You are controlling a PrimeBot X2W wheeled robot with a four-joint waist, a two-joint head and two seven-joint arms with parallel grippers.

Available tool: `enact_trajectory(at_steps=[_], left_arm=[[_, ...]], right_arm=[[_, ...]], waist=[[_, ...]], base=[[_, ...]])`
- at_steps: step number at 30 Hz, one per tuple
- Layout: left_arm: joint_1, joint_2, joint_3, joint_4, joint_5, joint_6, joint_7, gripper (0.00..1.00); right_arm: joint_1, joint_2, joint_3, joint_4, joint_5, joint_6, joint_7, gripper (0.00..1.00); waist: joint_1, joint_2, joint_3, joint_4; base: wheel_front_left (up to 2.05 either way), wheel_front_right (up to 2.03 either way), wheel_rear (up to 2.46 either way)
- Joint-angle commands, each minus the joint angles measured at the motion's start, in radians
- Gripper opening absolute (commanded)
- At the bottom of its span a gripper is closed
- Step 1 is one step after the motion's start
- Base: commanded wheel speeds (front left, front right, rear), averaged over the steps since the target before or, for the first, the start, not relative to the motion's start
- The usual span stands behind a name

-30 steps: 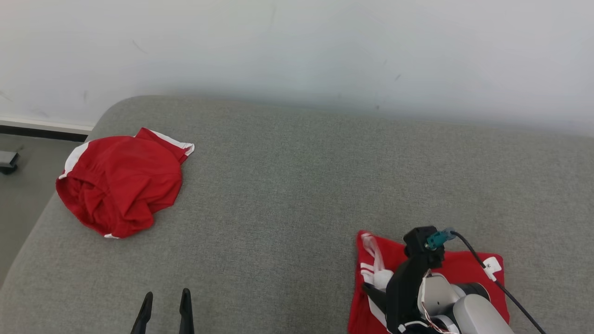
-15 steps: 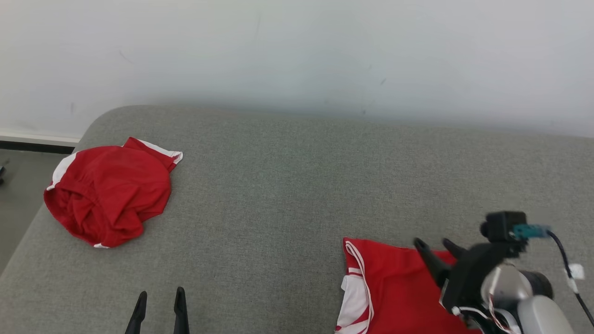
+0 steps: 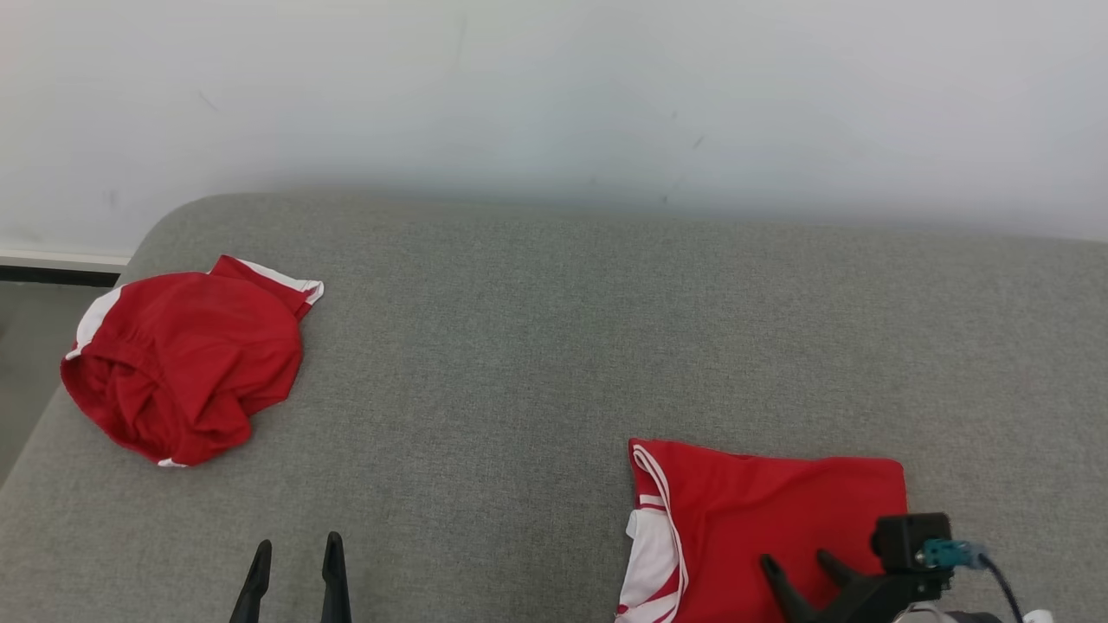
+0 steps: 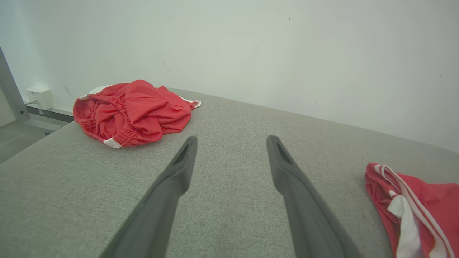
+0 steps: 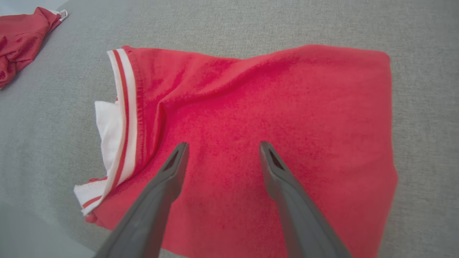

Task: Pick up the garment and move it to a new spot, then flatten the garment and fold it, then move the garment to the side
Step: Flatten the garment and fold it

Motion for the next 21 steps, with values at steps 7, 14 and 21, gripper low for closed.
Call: enact_trajectory(at_steps=[7,14,21], left_arm=[[-0.013,-0.001,-0.003,0.005,-0.002,-0.004,-0.003,1.00],[-0.009,-0.001,-0.005,0.008,0.001,-0.007,-0.003,1.00],[0.000,-0.001,-0.005,0.010,-0.001,-0.010,-0.003,1.00]], right_arm=[[0.032,0.018,0.100,0.026,-0.027,-0.003,-0.034,1.00],[0.008,0.022,0.191,0.063,-0.028,-0.003,-0.028,1.00],[-0.008,0.023,0.273,0.084,-0.012,-0.003,-0.016,1.00]], waist=[[0.0000,0.0000,0.002,0.007],[0.0000,0.0000,-0.004,0.026],[0.0000,0.0000,-0.007,0.041]], base=[[0.00,0.00,0.00],[0.00,0.00,0.00],[0.00,0.00,0.00]])
